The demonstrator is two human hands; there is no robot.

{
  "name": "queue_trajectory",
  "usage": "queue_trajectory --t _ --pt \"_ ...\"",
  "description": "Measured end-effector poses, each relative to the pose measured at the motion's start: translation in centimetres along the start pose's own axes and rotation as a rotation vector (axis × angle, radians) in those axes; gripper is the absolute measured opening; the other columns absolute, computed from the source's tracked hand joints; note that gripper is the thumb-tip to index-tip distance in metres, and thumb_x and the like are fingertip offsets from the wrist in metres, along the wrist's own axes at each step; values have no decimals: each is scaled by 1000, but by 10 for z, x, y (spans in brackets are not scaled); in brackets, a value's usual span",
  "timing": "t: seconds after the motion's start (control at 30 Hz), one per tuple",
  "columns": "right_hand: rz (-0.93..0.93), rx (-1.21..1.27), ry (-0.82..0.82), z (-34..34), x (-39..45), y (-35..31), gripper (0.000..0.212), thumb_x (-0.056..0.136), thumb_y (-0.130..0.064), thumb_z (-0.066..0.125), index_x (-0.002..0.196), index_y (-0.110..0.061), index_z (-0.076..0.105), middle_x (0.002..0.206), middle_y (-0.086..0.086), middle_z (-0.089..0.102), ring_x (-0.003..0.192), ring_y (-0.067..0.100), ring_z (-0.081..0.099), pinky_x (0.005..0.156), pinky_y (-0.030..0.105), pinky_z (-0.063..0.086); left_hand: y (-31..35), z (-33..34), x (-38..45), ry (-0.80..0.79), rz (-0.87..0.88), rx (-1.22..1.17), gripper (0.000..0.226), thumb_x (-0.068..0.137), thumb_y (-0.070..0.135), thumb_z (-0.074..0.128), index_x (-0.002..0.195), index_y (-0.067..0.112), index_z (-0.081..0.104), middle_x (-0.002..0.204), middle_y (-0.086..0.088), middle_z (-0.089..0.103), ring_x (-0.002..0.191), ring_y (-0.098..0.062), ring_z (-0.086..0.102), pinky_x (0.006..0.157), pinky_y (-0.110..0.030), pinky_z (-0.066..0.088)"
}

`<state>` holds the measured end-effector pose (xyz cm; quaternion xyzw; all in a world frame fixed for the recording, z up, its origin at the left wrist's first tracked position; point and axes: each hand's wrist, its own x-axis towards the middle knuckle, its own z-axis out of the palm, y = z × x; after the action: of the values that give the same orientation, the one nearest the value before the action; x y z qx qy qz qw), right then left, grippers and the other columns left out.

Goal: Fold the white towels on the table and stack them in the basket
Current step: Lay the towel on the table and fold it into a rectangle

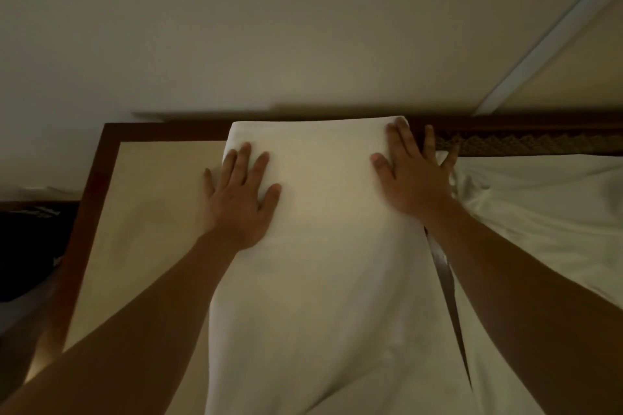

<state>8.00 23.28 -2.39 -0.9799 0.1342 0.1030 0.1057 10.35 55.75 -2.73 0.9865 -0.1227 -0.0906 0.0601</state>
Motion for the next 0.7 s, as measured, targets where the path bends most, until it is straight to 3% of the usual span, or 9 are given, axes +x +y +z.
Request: queue_trajectory --t 0.3,0.4,0.47,0.53,0.6,0.67,0.7 --pt "23 23 -2 -1 7 -8 71 99 -69 15 161 -39 -4 167 -21 -15 156 36 -11 115 74 -7 0 -4 3 0 8 -9 69 99 67 19 161 39 13 172 7 -1 157 -18 0 124 -57 6" --pt "93 38 4 -6 -13 -15 75 100 -68 16 163 -32 -2 170 -9 -15 156 35 -13 114 73 -10 1 -16 1 -29 -25 -97 61 101 59 41 157 36 31 171 5 9 157 -19 6 123 -58 8" --pt "129 133 46 -6 -50 -19 70 103 -63 22 163 -29 9 171 -5 -7 156 34 -8 116 72 -6 3 -22 -26 80 -24 -206 48 98 42 58 145 30 52 167 1 27 154 -24 22 121 -55 17" --pt "131 188 86 -1 -101 -20 61 104 -56 30 159 -29 23 171 -2 4 157 32 -1 117 71 -1 9 -24 -75 228 53 -349 34 95 30 62 127 22 66 152 -1 50 140 -25 45 116 -47 31" --pt "150 222 90 10 -157 -19 55 103 -50 37 153 -28 32 170 0 11 156 32 5 117 71 5 11 -21 -134 283 173 -482 27 92 29 60 114 16 70 127 -1 65 116 -19 60 107 -28 41" --pt "168 262 129 23 -207 -20 51 101 -45 43 148 -26 40 168 3 19 155 31 12 117 71 12 7 -19 -191 163 181 -593 16 94 28 64 108 22 71 108 11 65 97 -4 61 92 -7 41" --pt "177 291 155 28 -228 -21 49 100 -42 46 146 -26 42 167 4 23 155 30 14 117 70 14 2 -19 -216 68 162 -632 12 94 29 68 106 30 69 105 17 65 97 -2 60 88 -3 39"
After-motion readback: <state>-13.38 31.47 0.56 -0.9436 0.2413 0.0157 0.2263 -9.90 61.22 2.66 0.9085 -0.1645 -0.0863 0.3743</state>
